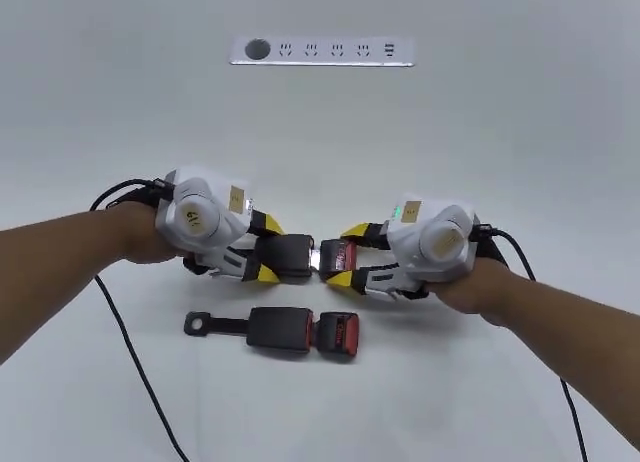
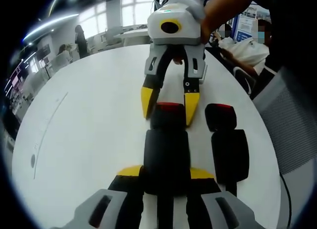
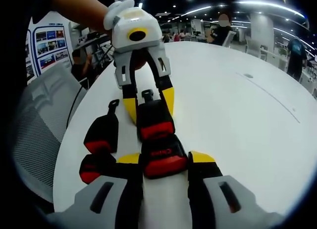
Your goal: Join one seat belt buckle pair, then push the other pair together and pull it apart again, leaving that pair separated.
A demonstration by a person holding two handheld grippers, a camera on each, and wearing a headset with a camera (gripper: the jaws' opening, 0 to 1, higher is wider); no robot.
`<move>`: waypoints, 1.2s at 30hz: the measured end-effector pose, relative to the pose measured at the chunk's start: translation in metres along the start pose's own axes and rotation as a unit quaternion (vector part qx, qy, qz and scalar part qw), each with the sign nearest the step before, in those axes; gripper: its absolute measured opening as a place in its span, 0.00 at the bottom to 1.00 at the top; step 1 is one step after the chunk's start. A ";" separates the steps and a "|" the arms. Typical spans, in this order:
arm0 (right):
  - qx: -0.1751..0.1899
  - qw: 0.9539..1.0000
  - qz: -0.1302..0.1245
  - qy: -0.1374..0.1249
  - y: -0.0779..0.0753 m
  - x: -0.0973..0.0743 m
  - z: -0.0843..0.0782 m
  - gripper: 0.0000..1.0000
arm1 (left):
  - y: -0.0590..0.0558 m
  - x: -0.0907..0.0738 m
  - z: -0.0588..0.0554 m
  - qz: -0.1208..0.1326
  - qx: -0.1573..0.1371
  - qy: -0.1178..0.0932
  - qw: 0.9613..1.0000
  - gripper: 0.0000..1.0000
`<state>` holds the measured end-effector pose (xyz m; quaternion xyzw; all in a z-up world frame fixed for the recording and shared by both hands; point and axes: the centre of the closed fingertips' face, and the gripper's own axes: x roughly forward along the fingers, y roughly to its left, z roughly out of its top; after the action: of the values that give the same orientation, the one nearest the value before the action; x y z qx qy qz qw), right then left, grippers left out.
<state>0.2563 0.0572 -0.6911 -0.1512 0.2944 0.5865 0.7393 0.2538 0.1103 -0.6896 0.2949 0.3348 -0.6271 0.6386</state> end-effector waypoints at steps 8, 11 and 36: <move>-0.003 1.000 0.004 0.009 0.002 0.000 0.001 0.33 | 0.000 0.000 -0.001 -0.003 0.001 0.000 1.000 0.33; -0.004 1.000 0.005 0.010 0.003 -0.002 0.001 0.33 | 0.000 0.000 -0.002 -0.004 0.001 -0.001 1.000 0.33; -0.012 1.000 0.008 0.010 0.002 -0.003 0.000 0.34 | 0.000 -0.001 -0.003 -0.010 0.005 0.000 1.000 0.33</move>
<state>0.2541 0.0558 -0.6889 -0.1642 0.2959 0.5941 0.7297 0.2536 0.1130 -0.6909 0.2951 0.3342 -0.6351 0.6307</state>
